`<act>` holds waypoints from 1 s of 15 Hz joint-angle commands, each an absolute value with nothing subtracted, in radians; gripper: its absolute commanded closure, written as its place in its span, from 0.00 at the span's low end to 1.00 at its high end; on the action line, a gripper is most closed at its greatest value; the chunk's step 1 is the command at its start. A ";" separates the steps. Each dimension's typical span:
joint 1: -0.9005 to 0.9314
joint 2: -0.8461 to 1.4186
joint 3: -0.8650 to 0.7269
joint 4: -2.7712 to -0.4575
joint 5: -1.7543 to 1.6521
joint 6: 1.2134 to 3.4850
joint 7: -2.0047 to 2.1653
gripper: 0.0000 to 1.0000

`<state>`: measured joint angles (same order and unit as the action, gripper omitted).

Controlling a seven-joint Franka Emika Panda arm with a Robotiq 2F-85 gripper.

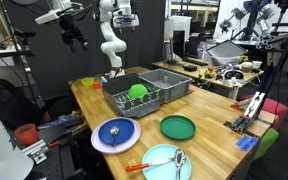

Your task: Remove the blue spoon from the dish rack and put it on the blue plate

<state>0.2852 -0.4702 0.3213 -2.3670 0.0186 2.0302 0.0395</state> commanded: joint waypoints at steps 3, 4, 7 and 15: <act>0.295 -0.225 0.345 -2.176 -0.038 2.049 0.005 0.00; 0.298 -0.187 0.347 -2.147 -0.033 2.055 0.010 0.00; 0.304 -0.173 0.344 -2.149 -0.028 2.103 0.025 0.00; 0.306 -0.161 0.344 -2.137 -0.028 2.107 0.024 0.00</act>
<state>0.2988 -0.1631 0.3496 -2.1408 -0.0257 2.1096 0.0224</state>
